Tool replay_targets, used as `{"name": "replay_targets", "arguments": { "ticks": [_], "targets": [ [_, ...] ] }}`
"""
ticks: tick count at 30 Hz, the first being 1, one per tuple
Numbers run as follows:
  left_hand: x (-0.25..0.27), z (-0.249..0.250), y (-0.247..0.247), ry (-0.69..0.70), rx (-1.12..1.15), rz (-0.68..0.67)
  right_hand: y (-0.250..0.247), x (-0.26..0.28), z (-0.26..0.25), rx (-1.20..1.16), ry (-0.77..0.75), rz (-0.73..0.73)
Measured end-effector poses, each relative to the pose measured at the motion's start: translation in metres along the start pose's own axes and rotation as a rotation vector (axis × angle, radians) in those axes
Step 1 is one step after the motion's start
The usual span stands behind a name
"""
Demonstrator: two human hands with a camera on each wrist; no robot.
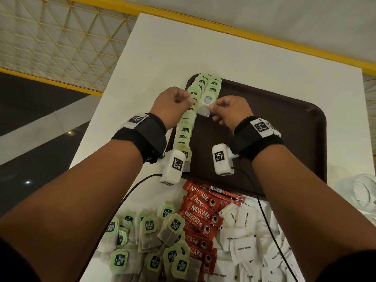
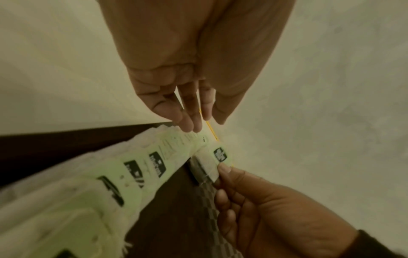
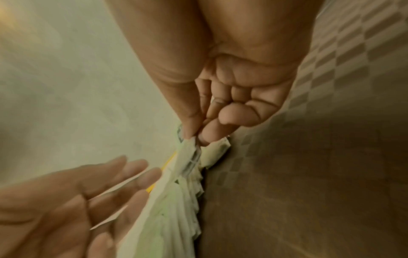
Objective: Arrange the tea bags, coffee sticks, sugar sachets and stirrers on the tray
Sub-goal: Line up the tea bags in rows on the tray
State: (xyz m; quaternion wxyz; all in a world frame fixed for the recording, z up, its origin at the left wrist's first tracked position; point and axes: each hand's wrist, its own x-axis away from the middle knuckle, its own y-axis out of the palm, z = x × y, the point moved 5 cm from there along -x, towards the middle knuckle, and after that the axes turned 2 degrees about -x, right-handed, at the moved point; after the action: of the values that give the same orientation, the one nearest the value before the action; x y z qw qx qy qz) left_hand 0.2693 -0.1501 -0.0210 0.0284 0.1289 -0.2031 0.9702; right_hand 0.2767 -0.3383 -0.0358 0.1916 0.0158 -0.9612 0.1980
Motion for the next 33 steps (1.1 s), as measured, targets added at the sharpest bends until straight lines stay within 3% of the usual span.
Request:
{"name": "replay_targets", "arguments": {
  "ticks": [12, 16, 19, 23, 28, 33],
  "targets": [
    [0.025, -0.002, -0.030, -0.017, -0.030, 0.017, 0.000, -0.010, 0.005, 0.169, 0.078, 0.099],
    [0.049, -0.001, -0.045, -0.008, -0.089, -0.024, 0.001, 0.014, -0.010, 0.357, -0.017, 0.124],
    [0.076, -0.007, -0.057, -0.013, -0.181, -0.104, 0.013, 0.053, -0.023, 0.450, -0.135, 0.013],
    [0.121, -0.030, -0.066, -0.010, -0.357, -0.224, 0.047, 0.117, -0.021, 0.582, -0.191, -0.257],
    [0.171, -0.063, -0.055, 0.003, -0.631, -0.475, 0.082, 0.188, 0.001, 0.656, -0.103, -0.559],
    [0.196, -0.088, -0.051, -0.054, -0.848, -0.607, 0.100, 0.211, 0.023, 0.942, -0.157, -0.568]
  ]
}}
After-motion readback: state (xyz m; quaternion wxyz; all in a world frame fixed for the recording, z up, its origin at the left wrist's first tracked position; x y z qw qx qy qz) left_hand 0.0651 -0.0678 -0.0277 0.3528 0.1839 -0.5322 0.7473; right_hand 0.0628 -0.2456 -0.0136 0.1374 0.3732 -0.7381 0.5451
